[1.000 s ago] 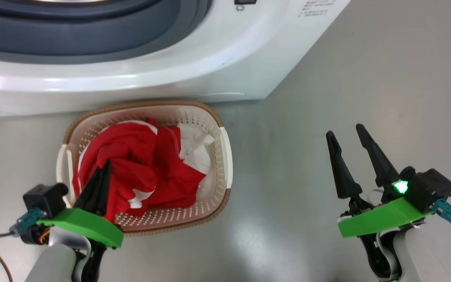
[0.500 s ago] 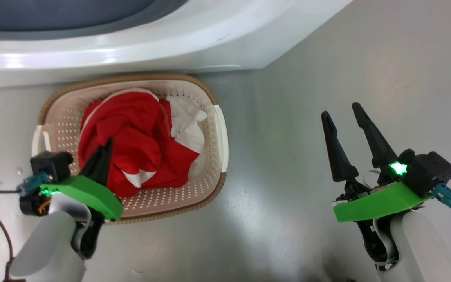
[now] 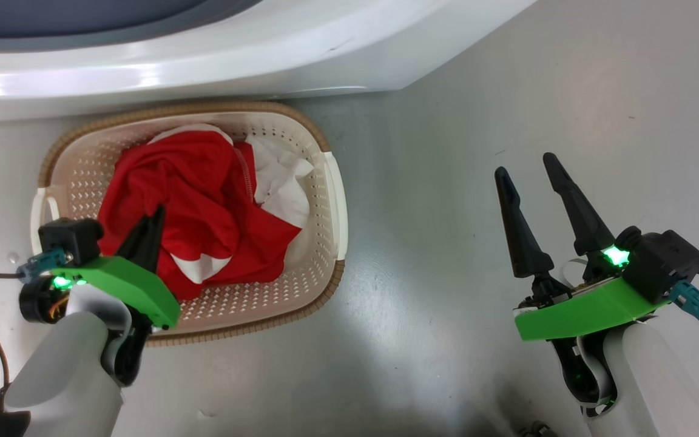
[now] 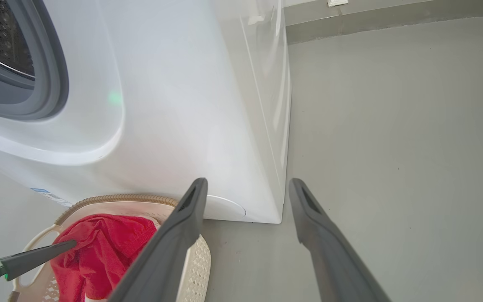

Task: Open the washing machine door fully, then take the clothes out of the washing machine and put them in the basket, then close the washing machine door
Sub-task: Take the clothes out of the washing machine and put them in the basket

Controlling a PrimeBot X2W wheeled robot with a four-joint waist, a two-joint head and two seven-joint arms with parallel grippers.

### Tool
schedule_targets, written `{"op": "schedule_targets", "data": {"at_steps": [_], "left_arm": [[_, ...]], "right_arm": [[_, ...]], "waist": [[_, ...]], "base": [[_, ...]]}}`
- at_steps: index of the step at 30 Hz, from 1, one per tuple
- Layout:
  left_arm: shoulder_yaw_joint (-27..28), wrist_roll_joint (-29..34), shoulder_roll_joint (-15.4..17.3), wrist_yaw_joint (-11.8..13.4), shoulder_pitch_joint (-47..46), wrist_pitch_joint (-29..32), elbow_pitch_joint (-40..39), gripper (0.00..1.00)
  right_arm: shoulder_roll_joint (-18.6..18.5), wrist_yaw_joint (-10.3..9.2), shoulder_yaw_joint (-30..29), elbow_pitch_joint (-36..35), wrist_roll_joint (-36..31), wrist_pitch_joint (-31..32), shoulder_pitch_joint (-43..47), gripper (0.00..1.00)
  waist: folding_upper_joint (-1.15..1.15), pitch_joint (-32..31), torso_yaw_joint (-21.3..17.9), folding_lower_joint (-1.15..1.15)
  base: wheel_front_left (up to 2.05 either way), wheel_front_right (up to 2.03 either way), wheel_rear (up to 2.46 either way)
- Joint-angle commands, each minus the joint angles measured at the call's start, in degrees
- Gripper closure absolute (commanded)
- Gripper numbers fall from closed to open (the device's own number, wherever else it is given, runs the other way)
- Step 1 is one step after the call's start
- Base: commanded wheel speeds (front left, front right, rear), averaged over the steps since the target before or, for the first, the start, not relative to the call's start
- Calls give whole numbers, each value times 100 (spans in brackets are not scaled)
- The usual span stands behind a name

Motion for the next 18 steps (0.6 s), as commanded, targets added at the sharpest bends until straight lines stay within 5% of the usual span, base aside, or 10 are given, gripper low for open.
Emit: {"op": "schedule_targets", "data": {"at_steps": [1, 4, 7, 18], "left_arm": [[86, -77, 219, -32, 53, -28, -23, 52], [82, -131, 214, -32, 75, -28, -29, 11], [92, -155, 207, -32, 101, -28, -52, 0], [361, -101, 166, -32, 382, -28, -274, 0]], "right_arm": [[9, 28, 105, -112, 9, -37, 22, 0], [9, 28, 95, -90, 0, -37, 19, 0], [9, 28, 86, -76, -6, -37, 17, 0], [9, 28, 46, 34, -38, -37, 75, 0]], "waist": [[0, -39, 22, 0], [0, -99, 51, 0], [0, -150, 76, 0], [0, -621, 208, 0]], "base": [[0, 0, 0], [0, 0, 0], [0, 0, 0], [0, 0, 0]]}}
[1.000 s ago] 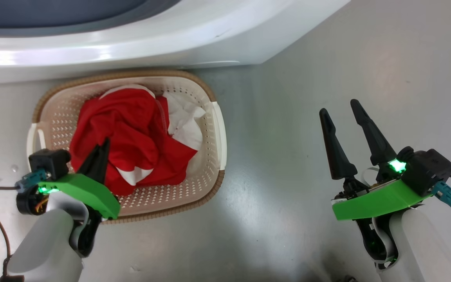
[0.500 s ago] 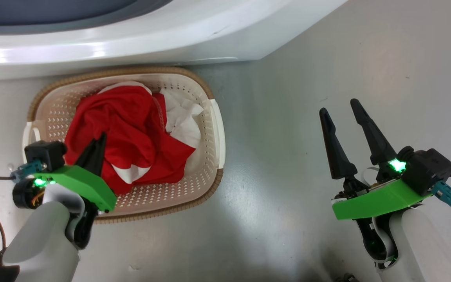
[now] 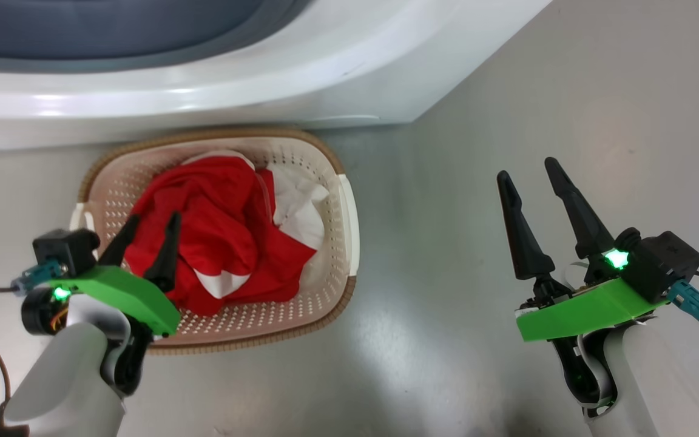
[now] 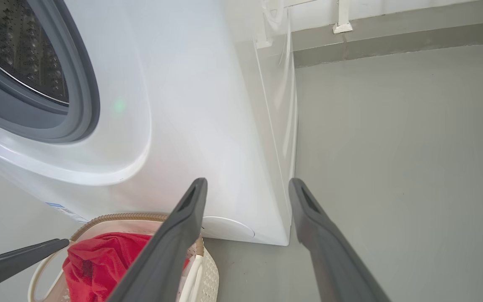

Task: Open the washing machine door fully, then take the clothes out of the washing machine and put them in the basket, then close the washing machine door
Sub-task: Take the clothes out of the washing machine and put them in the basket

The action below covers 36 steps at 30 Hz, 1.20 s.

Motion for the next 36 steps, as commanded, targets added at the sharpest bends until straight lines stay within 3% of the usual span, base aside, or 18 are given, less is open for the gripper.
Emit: {"op": "schedule_targets", "data": {"at_steps": [1, 16, 23, 36], "left_arm": [[213, 47, 176, -32, 226, -29, -113, 0], [1079, 801, 71, -32, 949, -29, -812, 0], [1752, 1346, -90, -32, 1533, -29, -1450, 0], [2375, 2057, -293, -32, 2446, -29, -2539, 0]], "right_arm": [[11, 28, 86, -87, -28, -37, 86, 0], [11, 28, 18, 138, -74, -37, 423, 0], [11, 28, -74, 233, -68, -37, 707, 0], [-61, 28, -174, 320, 5, -37, 1223, 0]], "waist": [[0, -192, 60, 0], [0, -1271, 190, 0], [0, -1900, 280, 0], [0, -2746, 437, 0]], "base": [[0, 0, 0], [0, 0, 0], [0, 0, 0], [0, 0, 0]]}}
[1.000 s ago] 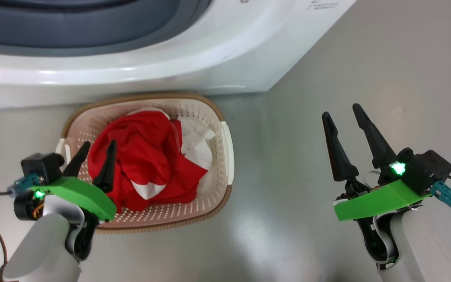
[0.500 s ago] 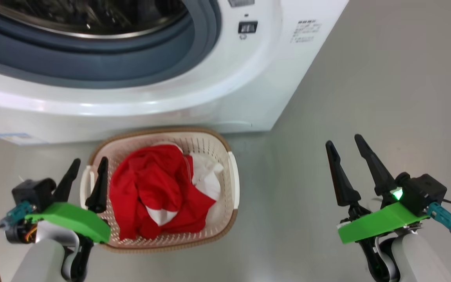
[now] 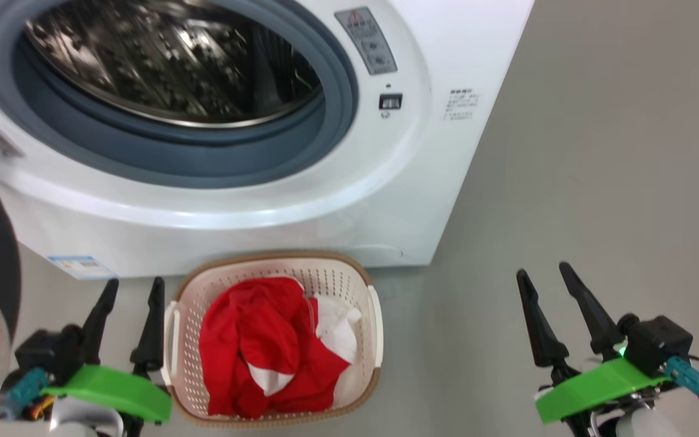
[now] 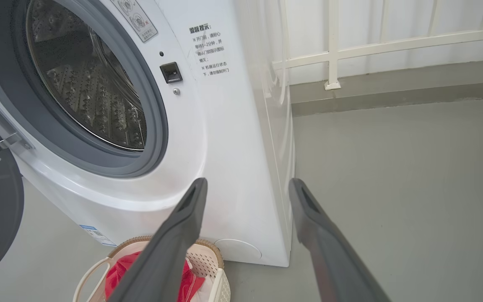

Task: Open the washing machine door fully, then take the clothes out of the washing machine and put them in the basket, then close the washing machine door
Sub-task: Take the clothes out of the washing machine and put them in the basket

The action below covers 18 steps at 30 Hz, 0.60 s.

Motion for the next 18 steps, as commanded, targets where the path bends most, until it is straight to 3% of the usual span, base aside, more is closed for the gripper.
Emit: {"op": "schedule_targets", "data": {"at_steps": [1, 18], "left_arm": [[252, 85, 126, -32, 76, -29, -196, 0], [787, 599, -142, -32, 1234, -29, -1243, 0]], "right_arm": [[-56, 28, 111, -115, 19, -37, 51, 0], [-267, 28, 16, -144, 211, -37, 657, 0]], "waist": [[0, -296, 91, 0], [0, -1033, 138, 0]], "base": [[0, 0, 0], [0, 0, 0]]}}
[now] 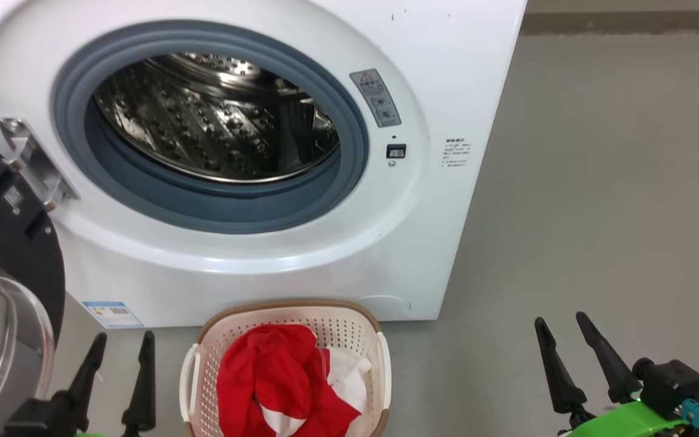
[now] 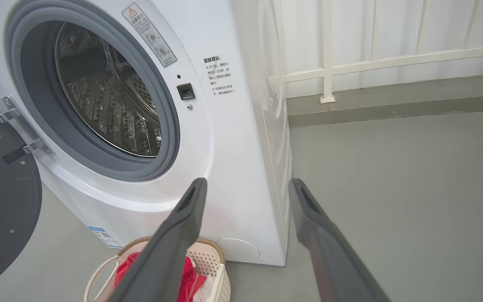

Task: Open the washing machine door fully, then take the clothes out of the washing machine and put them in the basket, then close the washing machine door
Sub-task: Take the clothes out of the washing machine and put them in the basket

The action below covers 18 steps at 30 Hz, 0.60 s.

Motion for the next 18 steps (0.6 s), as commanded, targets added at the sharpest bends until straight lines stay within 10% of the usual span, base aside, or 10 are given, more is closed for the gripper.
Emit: {"op": "schedule_targets", "data": {"at_steps": [1, 18], "left_arm": [[244, 59, 72, -32, -11, -29, -201, 0], [413, 180, -40, -32, 537, -29, -705, 0]], "right_arm": [[-84, 28, 73, -150, 19, -37, -18, 0], [-90, 28, -71, -257, 16, -37, 258, 0]], "waist": [[0, -84, 13, 0], [0, -169, -14, 0]], "base": [[0, 0, 0], [0, 0, 0]]}}
